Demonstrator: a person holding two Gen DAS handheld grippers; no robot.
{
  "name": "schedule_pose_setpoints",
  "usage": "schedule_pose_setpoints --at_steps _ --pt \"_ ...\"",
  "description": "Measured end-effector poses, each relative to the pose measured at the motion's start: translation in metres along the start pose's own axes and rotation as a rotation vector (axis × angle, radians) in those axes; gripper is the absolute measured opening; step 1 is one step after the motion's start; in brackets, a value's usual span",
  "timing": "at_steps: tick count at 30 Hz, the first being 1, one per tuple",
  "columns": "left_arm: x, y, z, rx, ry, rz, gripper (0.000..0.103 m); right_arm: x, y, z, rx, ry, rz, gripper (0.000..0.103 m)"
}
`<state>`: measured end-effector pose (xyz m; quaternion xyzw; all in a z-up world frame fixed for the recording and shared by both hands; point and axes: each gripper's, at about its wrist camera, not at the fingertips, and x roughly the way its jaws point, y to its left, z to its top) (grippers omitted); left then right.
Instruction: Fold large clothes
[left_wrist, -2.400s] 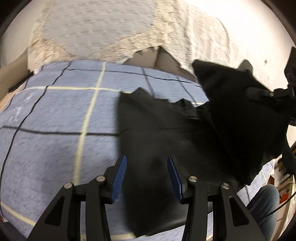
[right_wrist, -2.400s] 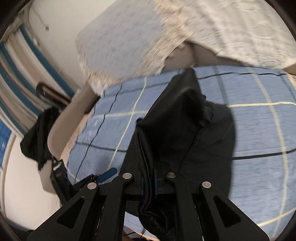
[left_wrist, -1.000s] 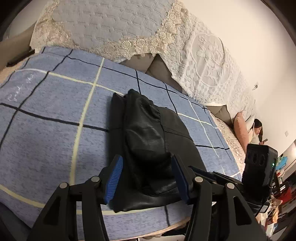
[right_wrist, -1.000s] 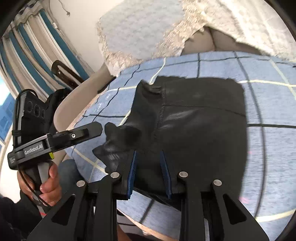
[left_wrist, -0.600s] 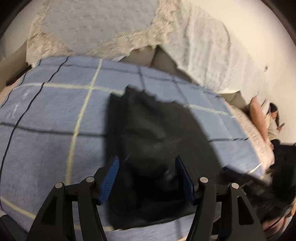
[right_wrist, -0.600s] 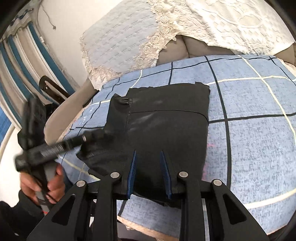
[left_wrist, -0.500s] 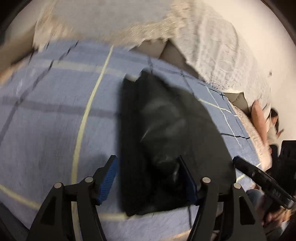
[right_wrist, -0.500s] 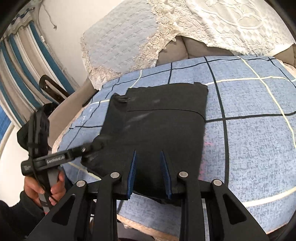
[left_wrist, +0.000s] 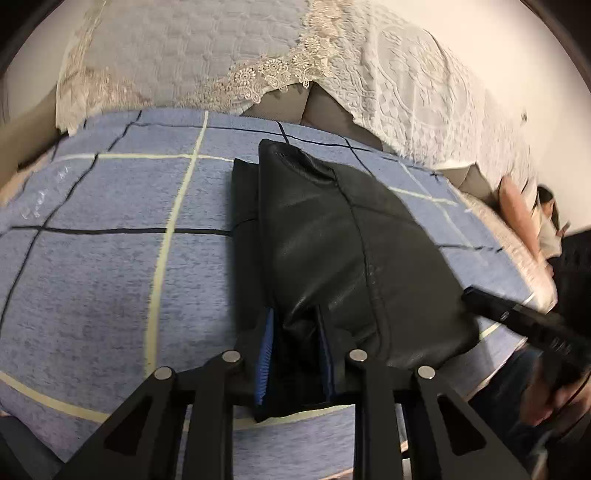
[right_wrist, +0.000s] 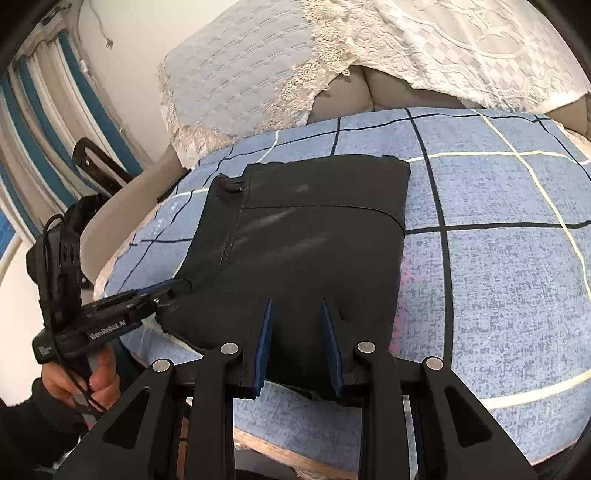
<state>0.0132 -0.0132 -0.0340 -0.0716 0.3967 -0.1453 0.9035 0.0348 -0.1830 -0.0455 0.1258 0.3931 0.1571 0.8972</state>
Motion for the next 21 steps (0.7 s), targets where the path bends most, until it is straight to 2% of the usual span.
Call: schedule_pose_setpoints --at_steps 5,10,14,17,19,21 --pt "0.002 0.014 -0.003 -0.026 -0.011 -0.014 0.024 0.011 0.004 -0.006 -0.025 0.011 -0.027 0.028" --pt "-0.01 0.005 0.009 -0.013 -0.006 0.008 0.023 -0.001 0.003 0.001 -0.014 -0.005 -0.026 0.029" --pt "-0.042 -0.009 0.029 -0.01 -0.096 -0.001 0.023 -0.015 0.003 0.006 -0.02 -0.046 -0.05 0.029" --pt "-0.053 -0.03 0.043 0.038 -0.169 -0.029 0.023 -0.013 0.001 0.009 -0.018 -0.055 -0.062 0.029" --pt "-0.036 -0.038 0.045 0.063 -0.15 -0.043 0.023 -0.009 0.0 0.008 -0.004 -0.052 -0.06 0.029" --pt "-0.005 -0.033 0.039 0.055 -0.082 -0.009 0.021 -0.004 -0.001 0.006 0.001 -0.045 -0.069 0.029"
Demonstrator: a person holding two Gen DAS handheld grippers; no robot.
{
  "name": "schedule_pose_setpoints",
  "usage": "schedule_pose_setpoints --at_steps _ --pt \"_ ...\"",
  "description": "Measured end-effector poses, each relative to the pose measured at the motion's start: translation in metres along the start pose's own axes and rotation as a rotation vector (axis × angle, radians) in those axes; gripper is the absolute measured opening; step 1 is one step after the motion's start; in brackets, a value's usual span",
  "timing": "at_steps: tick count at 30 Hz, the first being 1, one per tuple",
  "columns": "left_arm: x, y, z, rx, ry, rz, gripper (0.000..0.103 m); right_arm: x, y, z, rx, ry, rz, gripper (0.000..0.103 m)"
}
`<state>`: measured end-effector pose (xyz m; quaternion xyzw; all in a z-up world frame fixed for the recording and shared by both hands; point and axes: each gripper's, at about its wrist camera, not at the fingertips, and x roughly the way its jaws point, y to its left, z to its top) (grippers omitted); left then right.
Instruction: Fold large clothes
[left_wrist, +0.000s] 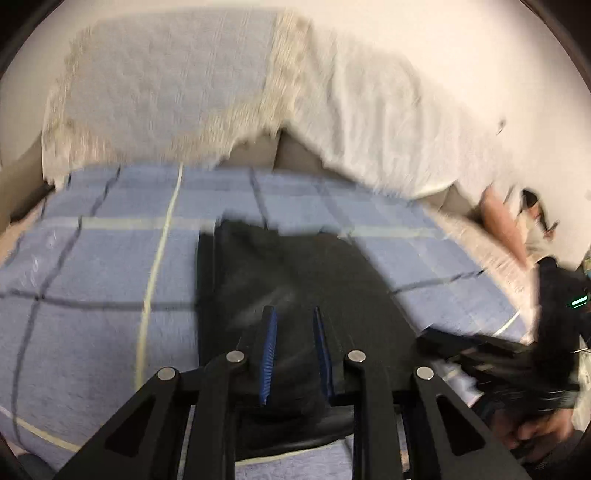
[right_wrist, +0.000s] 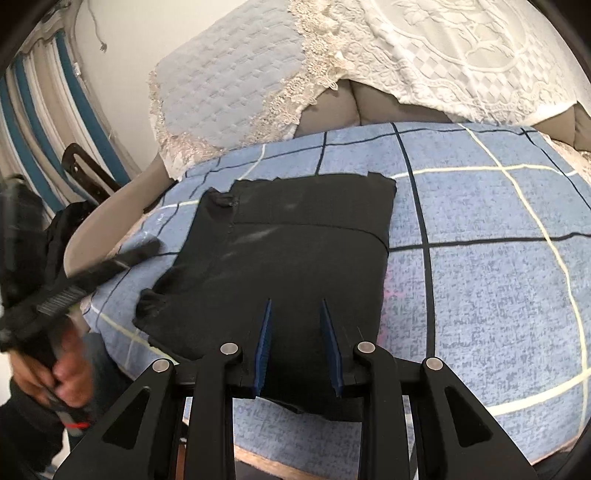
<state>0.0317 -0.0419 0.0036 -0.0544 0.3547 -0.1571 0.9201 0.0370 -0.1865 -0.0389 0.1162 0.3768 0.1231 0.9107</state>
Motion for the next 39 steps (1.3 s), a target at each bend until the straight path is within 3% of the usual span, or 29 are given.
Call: schedule_pose_setpoints --at_steps 2,6,11,15,20,23,26,30,32,34,39 --pt "0.023 0.015 -0.019 -0.009 0.043 0.045 0.019 0.003 0.0 -0.006 -0.006 0.001 -0.002 0.028" --pt "0.028 0.026 -0.04 0.034 -0.021 0.037 0.019 0.016 0.004 -0.022 -0.052 0.001 -0.016 0.028" --pt "0.026 0.039 -0.037 -0.09 -0.007 -0.019 0.018 0.014 0.002 -0.023 -0.03 -0.015 -0.016 0.028" --pt "0.008 0.028 -0.013 -0.084 0.041 0.021 0.018 0.002 -0.001 -0.009 -0.024 -0.006 -0.022 0.028" --pt "-0.011 0.005 0.04 -0.083 -0.031 -0.018 0.02 -0.001 -0.01 0.015 -0.006 -0.05 -0.048 0.028" --pt "0.005 -0.009 0.067 -0.053 -0.064 -0.001 0.026 0.004 -0.014 0.03 -0.019 -0.055 -0.076 0.028" --pt "0.042 0.004 0.076 -0.103 -0.006 0.008 0.026 0.011 -0.02 0.044 -0.009 -0.064 -0.092 0.028" --pt "0.085 0.03 0.056 -0.098 0.051 0.111 0.024 0.026 -0.028 0.059 0.014 -0.063 -0.094 0.028" --pt "0.095 0.048 0.039 -0.155 0.071 0.093 0.018 0.034 -0.029 0.064 0.005 -0.059 -0.098 0.028" --pt "0.093 0.057 0.034 -0.202 0.042 0.059 0.014 0.047 -0.029 0.068 -0.004 -0.048 -0.096 0.028" --pt "0.098 0.067 0.024 -0.235 0.038 0.053 0.009 0.079 -0.028 0.064 -0.01 0.004 -0.105 0.029"
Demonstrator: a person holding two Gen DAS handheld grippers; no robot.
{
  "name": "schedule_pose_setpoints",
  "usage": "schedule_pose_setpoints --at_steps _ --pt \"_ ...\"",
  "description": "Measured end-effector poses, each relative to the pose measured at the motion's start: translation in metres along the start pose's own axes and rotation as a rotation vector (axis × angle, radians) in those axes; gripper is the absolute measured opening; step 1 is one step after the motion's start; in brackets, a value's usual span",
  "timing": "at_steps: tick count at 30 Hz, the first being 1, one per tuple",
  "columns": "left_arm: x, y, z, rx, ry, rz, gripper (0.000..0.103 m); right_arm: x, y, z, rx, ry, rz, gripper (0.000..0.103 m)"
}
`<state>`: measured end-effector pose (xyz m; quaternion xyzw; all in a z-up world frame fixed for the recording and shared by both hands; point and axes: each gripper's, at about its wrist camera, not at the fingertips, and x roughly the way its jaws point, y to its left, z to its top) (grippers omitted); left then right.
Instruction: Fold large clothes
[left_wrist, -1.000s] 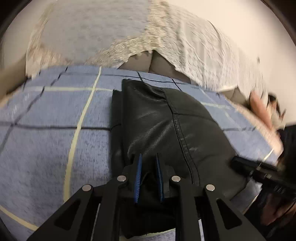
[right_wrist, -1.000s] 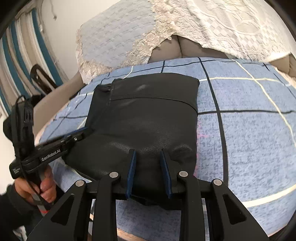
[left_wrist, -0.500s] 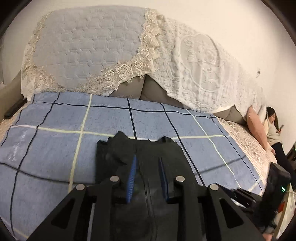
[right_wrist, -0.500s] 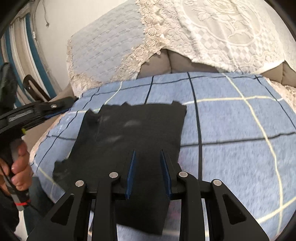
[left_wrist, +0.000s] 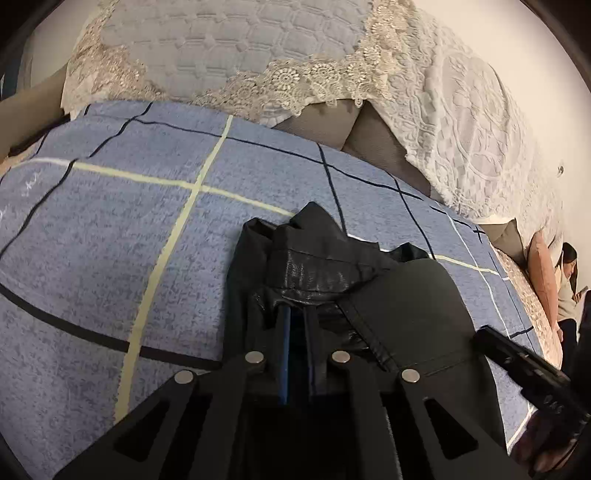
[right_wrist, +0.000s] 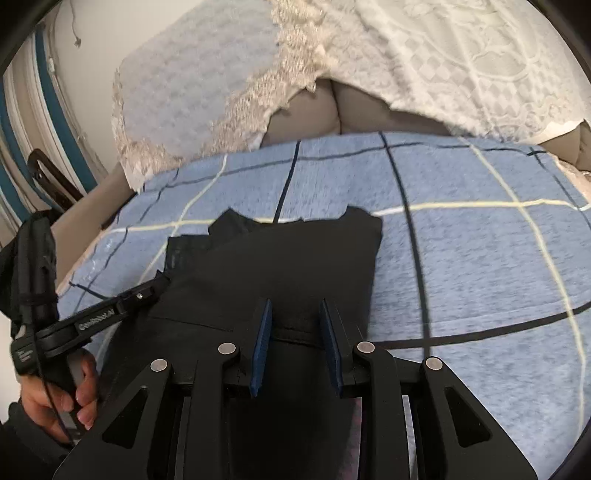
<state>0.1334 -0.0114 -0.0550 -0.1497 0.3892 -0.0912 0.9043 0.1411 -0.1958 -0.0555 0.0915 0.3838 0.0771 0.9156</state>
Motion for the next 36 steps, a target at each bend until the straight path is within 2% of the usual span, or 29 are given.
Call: schedule_pose_setpoints --at_steps 2,8,12,14,19,22,24,28,33,35,36 --pt "0.005 0.002 -0.002 0.012 0.003 0.008 0.005 0.006 0.0 -0.003 0.003 0.012 0.002 0.031" --pt "0.012 -0.001 0.002 0.024 0.017 0.025 0.004 0.018 -0.001 -0.007 0.014 0.032 -0.003 0.032" --pt "0.009 -0.002 0.008 0.015 0.041 0.024 0.004 0.008 -0.004 -0.002 0.009 0.045 0.006 0.033" --pt "0.004 -0.005 0.012 0.028 0.049 0.023 0.004 -0.009 0.001 -0.002 -0.014 0.02 0.014 0.033" --pt "-0.032 -0.009 0.01 0.034 0.006 -0.015 0.007 -0.047 0.014 -0.016 -0.045 -0.034 0.056 0.033" --pt "-0.068 -0.012 -0.009 0.056 -0.038 -0.059 0.013 -0.065 0.019 -0.034 -0.049 -0.043 0.065 0.033" --pt "-0.08 -0.013 -0.029 0.075 -0.038 -0.066 0.013 -0.068 0.023 -0.045 -0.052 -0.038 0.072 0.033" --pt "-0.071 -0.006 -0.056 0.109 -0.017 0.0 0.015 -0.053 0.03 -0.068 -0.072 -0.013 0.062 0.033" --pt "-0.064 -0.005 -0.055 0.14 -0.038 0.027 0.016 -0.044 0.034 -0.081 -0.085 -0.078 0.018 0.033" --pt "-0.066 -0.004 -0.053 0.138 -0.032 0.034 0.023 -0.046 0.034 -0.08 -0.091 -0.07 0.016 0.033" --pt "-0.069 -0.004 -0.053 0.135 -0.027 0.045 0.023 -0.048 0.033 -0.077 -0.091 -0.058 0.017 0.033"
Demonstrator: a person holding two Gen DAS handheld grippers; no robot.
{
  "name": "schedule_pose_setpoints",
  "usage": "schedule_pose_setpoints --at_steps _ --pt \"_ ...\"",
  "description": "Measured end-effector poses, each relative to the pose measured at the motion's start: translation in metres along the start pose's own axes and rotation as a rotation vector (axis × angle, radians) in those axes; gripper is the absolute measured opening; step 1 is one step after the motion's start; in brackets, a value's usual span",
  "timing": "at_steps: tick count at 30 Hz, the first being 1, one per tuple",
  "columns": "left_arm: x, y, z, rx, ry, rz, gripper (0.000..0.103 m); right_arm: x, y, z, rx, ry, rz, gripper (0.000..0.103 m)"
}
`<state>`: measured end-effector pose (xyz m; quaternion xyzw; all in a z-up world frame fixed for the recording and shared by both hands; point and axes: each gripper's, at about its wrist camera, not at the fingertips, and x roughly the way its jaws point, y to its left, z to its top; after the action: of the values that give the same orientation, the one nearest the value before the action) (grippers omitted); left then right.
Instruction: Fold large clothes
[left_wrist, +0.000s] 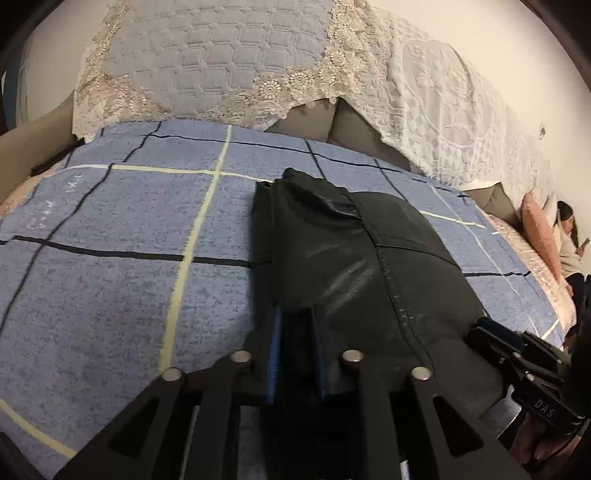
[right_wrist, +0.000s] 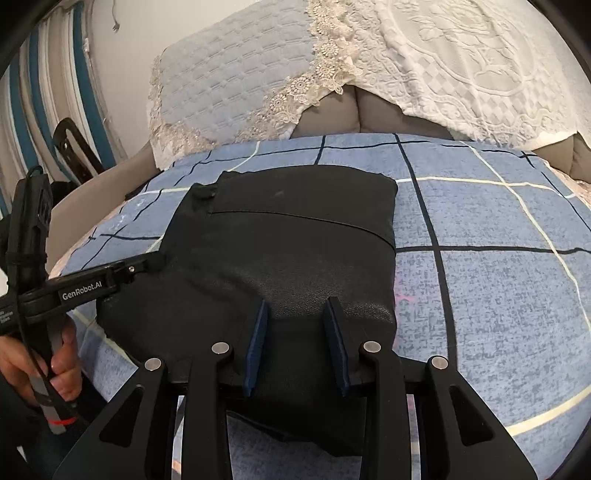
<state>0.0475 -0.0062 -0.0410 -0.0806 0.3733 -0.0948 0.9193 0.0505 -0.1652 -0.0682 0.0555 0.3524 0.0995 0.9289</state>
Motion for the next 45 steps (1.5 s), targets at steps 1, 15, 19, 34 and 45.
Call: schedule_pose_setpoints --at_steps 1,15,19,34,45 --pt "-0.005 0.002 0.0 -0.013 0.008 -0.003 0.023 -0.004 -0.001 0.002 0.007 0.01 0.0 0.033" --pt "-0.033 -0.005 -0.04 0.047 0.029 -0.005 0.037 -0.024 0.013 -0.023 -0.062 0.032 0.019 0.034" --pt "-0.031 0.002 -0.036 -0.004 0.054 -0.031 0.039 -0.024 0.014 -0.023 -0.052 0.036 0.015 0.034" --pt "-0.043 -0.016 0.012 0.043 0.058 0.03 0.038 -0.029 -0.012 0.024 0.006 0.051 0.007 0.043" --pt "-0.011 -0.007 0.033 0.03 0.084 -0.015 0.043 0.001 -0.049 0.039 0.125 0.112 0.083 0.057"
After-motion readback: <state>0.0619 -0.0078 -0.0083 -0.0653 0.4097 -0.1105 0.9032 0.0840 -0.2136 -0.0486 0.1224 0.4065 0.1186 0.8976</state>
